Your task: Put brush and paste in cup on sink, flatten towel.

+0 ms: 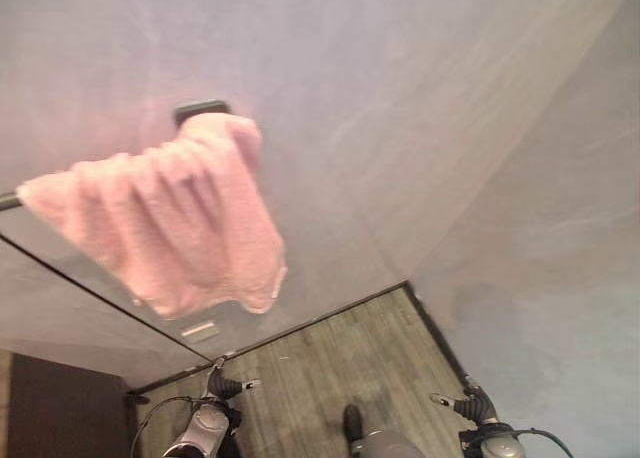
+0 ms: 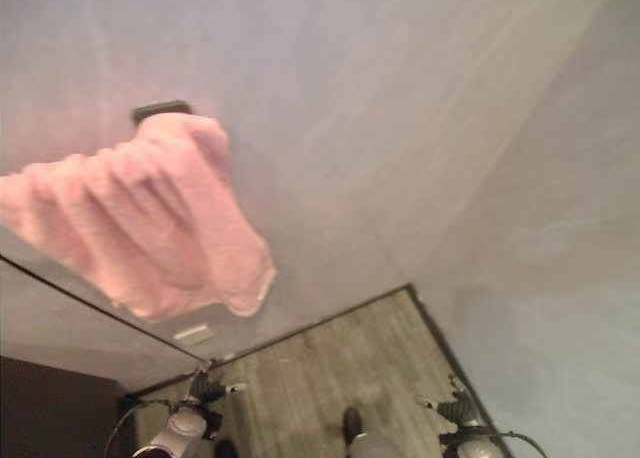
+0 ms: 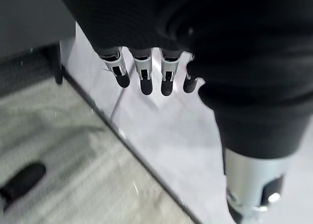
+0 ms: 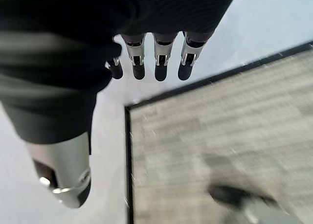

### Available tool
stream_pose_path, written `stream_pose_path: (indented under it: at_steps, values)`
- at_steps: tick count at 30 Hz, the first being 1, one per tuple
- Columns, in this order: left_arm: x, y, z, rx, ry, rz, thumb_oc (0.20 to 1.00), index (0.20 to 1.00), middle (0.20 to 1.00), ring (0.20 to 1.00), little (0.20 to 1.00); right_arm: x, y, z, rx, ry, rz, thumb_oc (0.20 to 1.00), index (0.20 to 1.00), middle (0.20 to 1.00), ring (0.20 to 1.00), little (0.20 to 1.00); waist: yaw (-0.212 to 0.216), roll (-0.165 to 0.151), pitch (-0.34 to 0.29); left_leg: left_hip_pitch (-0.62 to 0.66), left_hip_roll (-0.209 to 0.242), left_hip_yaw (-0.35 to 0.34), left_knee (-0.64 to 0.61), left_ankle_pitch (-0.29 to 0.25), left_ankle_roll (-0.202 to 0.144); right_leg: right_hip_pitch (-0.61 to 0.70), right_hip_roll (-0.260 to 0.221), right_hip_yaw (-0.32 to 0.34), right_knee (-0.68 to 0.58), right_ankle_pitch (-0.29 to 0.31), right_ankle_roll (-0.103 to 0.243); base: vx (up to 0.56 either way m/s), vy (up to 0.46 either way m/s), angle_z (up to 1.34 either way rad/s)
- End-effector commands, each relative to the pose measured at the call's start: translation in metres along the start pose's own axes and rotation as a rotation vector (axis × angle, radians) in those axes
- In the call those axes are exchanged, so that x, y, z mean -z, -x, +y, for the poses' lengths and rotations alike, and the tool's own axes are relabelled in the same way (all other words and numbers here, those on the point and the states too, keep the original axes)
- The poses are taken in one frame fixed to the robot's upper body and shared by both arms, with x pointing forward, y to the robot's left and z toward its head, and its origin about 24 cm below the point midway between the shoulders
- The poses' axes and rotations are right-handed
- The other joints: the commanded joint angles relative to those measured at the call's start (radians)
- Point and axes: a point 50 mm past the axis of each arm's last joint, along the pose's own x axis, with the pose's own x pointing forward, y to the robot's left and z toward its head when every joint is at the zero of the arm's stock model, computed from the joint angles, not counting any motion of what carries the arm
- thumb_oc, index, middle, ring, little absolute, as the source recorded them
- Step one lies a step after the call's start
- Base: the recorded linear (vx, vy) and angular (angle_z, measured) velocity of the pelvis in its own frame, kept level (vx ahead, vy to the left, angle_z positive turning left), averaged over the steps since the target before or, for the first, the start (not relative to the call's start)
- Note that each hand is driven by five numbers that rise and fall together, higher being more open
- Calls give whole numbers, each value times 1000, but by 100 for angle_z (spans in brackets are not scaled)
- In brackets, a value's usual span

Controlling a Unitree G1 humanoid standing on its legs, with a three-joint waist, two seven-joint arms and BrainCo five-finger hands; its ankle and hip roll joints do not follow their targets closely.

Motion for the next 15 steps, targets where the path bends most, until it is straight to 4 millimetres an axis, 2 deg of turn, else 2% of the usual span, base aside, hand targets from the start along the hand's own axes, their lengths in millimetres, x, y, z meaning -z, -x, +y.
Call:
stream_pose_path:
  at_steps: [1,3,4,5,6,7,8,9,10,11,12,13,15]
  values:
    - [-17,-3,22,-44,-33,-125,1000,1000,1000,1000,1000,-51,-10,-7,42,-97,-184,1000,1000,1000,1000,1000,40,-34,19,-41,-45,-27,156,-79,62,-37,-199,68,125,143,92,-12,670,19]
    - [-24,-2,28,-58,-36,-184,1000,1000,1000,1000,1000,-74,-12,-9,52,-140,-271,1000,1000,1000,1000,1000,61,-28,33,-29,-56,-16,145,-81,76,-63,-197,-5,190,137,76,-41,473,11]
    - [-28,0,30,-58,-41,-217,1000,1000,1000,1000,1000,-81,-12,-12,55,-153,-302,1000,1000,1000,1000,1000,57,-24,34,-22,-68,-35,128,-73,77,-69,-150,22,201,113,69,31,278,11]
    - [-25,6,37,-59,-16,-242,1000,1000,1000,1000,1000,-95,-10,-22,72,-187,-369,1000,1000,1000,1000,1000,67,-23,34,2,-83,-53,99,-61,80,-65,-78,29,177,72,62,60,206,12]
    - [-27,9,41,-62,-17,-273,1000,1000,1000,1000,1000,-106,-8,-29,84,-192,-419,1000,1000,1000,1000,1000,76,-22,26,7,-87,-54,78,-55,80,-73,-57,8,158,59,55,48,142,21]
    - [-27,9,41,-62,-17,-272,1000,1000,1000,1000,1000,-106,-8,-29,84,-192,-418,1000,1000,1000,1000,1000,75,-21,26,10,-87,-55,76,-54,80,-71,-56,7,157,59,55,15,45,28]
    - [-30,11,46,-64,-22,-299,1000,1000,1000,1000,1000,-110,-7,-35,98,-194,-438,1000,1000,1000,1000,1000,81,-20,24,16,-89,-60,63,-50,81,-71,-42,-10,141,44,49,15,-12,34]
    - [-41,16,56,-61,-37,-380,1000,1000,1000,1000,1000,-123,-1,-48,101,-209,-516,1000,1000,1000,1000,1000,89,-26,26,16,-94,-82,53,-44,81,-58,-31,-8,102,40,49,14,-10,43]
    - [-41,17,56,-60,-37,-378,1000,1000,1000,1000,1000,-122,0,-48,101,-209,-515,1000,1000,1000,1000,1000,88,-26,26,18,-94,-83,52,-43,81,-55,-31,-10,100,40,49,5,-58,64]
    - [-52,22,67,-61,-61,-456,1000,1000,1000,1000,1000,-137,8,-67,104,-232,-599,1000,1000,1000,1000,1000,100,-39,21,11,-99,-106,40,-36,82,-24,-12,23,57,30,53,12,-50,58]
    - [-54,25,74,-62,-85,-481,1000,1000,1000,1000,1000,-145,11,-77,98,-230,-639,1000,1000,1000,1000,1000,111,-44,13,17,-95,-97,28,-32,78,-9,-18,1,40,31,56,12,-50,47]
    - [-54,25,74,-61,-84,-481,1000,1000,1000,1000,1000,-145,11,-77,97,-230,-639,1000,1000,1000,1000,1000,111,-44,13,19,-95,-97,26,-31,78,-7,-17,1,39,32,56,37,-41,16]
    - [-66,33,87,-44,-127,-563,1000,1000,1000,1000,1000,-154,18,-94,66,-205,-680,1000,1000,1000,1000,1000,123,-50,1,24,-93,-101,12,-23,69,16,-18,-11,9,35,60,57,-62,7]
